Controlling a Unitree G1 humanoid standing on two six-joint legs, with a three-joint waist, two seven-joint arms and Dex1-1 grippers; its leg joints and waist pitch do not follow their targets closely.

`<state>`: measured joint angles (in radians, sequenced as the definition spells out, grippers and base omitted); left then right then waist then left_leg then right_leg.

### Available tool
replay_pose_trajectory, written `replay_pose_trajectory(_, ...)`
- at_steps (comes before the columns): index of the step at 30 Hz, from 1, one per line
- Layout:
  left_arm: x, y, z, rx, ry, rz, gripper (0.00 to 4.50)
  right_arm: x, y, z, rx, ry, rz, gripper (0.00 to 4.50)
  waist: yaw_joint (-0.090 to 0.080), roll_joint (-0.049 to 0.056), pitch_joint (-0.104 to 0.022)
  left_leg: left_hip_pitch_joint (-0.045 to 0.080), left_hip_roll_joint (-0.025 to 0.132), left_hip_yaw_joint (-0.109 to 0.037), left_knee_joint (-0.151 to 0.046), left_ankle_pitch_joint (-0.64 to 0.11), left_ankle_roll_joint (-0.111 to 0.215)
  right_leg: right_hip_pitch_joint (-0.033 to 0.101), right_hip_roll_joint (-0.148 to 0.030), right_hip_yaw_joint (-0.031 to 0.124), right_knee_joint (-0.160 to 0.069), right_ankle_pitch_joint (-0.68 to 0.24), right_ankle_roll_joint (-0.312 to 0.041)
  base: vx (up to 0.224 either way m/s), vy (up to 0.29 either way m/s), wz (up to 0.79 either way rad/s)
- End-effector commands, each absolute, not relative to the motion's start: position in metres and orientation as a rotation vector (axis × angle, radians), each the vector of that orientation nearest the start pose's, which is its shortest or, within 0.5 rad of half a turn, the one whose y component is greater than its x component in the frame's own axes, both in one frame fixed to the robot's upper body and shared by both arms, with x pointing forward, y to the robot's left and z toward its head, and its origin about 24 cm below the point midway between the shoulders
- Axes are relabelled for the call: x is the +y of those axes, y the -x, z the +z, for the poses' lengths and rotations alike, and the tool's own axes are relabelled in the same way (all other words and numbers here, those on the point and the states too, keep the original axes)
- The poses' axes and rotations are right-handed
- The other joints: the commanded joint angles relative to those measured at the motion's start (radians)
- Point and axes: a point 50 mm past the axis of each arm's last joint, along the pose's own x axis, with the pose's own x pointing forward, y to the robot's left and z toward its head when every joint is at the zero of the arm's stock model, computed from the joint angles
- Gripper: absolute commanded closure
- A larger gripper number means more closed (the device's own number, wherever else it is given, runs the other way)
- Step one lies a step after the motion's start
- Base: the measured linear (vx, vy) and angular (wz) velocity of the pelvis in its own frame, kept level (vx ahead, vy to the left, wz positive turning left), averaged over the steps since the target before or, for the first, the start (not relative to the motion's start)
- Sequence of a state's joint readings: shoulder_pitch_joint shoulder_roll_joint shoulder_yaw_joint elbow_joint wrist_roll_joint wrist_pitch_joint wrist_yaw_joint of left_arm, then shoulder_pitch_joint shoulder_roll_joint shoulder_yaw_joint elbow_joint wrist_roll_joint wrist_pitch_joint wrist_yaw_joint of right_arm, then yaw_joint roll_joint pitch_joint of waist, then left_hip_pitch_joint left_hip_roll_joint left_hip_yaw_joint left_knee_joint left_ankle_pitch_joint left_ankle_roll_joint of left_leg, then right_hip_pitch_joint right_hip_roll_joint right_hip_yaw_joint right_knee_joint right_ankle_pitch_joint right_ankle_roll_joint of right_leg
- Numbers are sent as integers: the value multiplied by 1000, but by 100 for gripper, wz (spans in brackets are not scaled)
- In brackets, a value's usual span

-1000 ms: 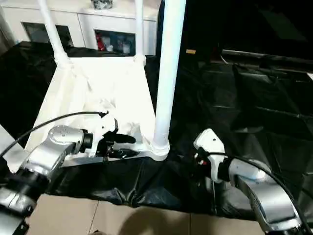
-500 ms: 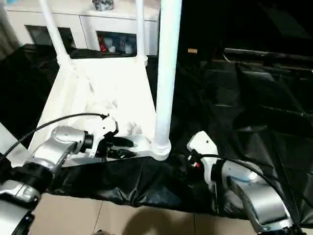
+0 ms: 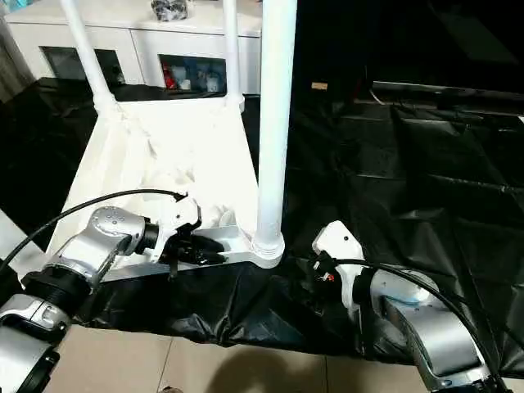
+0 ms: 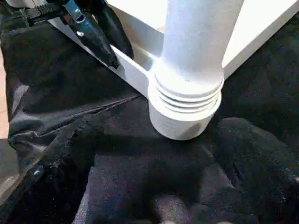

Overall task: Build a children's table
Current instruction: Rotate leg to tighten

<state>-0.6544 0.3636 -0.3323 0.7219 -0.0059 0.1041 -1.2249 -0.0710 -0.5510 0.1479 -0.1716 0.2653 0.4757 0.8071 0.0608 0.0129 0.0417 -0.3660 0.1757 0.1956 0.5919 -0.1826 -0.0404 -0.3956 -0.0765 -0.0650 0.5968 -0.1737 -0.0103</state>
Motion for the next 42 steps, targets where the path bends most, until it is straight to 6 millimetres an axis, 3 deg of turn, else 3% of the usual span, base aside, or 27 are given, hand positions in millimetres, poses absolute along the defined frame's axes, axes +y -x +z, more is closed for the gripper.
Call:
replay_pose_trajectory(1,137,-323,42,570,-377,-1333,398,-173,-240,58,416,180,937,0,4,-6,-54,13,54,-31,-70,-263,28,44,-76,47,-84,-322,-181,0,0,0)
replay_pose_trajectory(8,135,-319,43,539,-329,-1342,444,-166,-255,55,395,154,932,0,1,-4,-54,16,56,-31,-70,-273,20,39,-77,47,-83,-324,-194,0,0,0)
replay_pose_trajectory(12,132,-313,43,512,-305,-1367,444,-159,-270,51,378,181,903,0,-2,-4,-56,13,54,-30,-70,-259,18,41,-77,47,-80,-309,-197,0,0,0)
replay_pose_trajectory(14,129,-310,43,502,-301,-1381,444,-154,-278,50,371,181,899,0,-4,-6,-59,11,54,-29,-68,-227,22,42,-76,47,-73,-265,-212,0,0,0)
replay_pose_trajectory(15,129,-310,43,502,-301,-1381,444,-154,-278,50,371,181,899,0,-4,-15,-60,12,56,-27,-67,-219,27,43,-75,48,-72,-249,-213,0,0,0)
replay_pose_trajectory(16,128,-310,43,499,-300,-1383,444,-152,-279,50,373,184,912,0,-1,-10,-60,10,55,-27,-66,-203,35,44,-75,48,-68,-228,-217,0,0,0)
replay_pose_trajectory(17,127,-309,43,492,-296,-1391,444,-147,-281,48,377,196,947,0,-1,-20,-61,9,55,-24,-65,-186,45,45,-74,48,-66,-205,-219,0,0,0)
replay_pose_trajectory(18,127,-309,43,492,-296,-1391,444,-147,-281,48,377,196,947,0,0,-23,-61,7,54,-25,-65,-176,50,47,-76,48,-63,-201,-222,0,0,0)
replay_pose_trajectory(24,124,-306,44,487,-299,-1408,444,-139,-292,46,365,203,975,0,2,-25,-56,9,56,-24,-66,-191,48,42,-80,48,-70,-277,-207,0,0,0)
replay_pose_trajectory(33,123,-304,45,467,-295,-1405,444,-135,-303,45,344,214,986,0,3,-28,-56,9,56,-22,-66,-163,54,43,-77,50,-62,-215,-220,0,0,0)
replay_pose_trajectory(34,123,-305,45,463,-292,-1395,418,-135,-303,45,344,215,987,0,4,-28,-55,9,56,-23,-66,-168,53,43,-78,49,-64,-225,-218,0,0,0)
replay_pose_trajectory(36,126,-304,44,487,-291,-1395,418,-134,-304,43,341,220,989,0,2,-29,-54,9,55,-23,-66,-182,49,42,-79,49,-67,-256,-214,0,0,0)
replay_pose_trajectory(38,129,-304,44,496,-287,-1384,384,-134,-305,43,340,222,990,0,3,-26,-54,11,57,-23,-67,-192,41,40,-78,49,-68,-270,-211,0,0,0)
replay_pose_trajectory(42,134,-303,42,508,-302,-1372,378,-133,-305,41,337,220,992,0,0,-29,-54,11,57,-24,-69,-200,36,40,-77,50,-66,-250,-216,0,0,0)
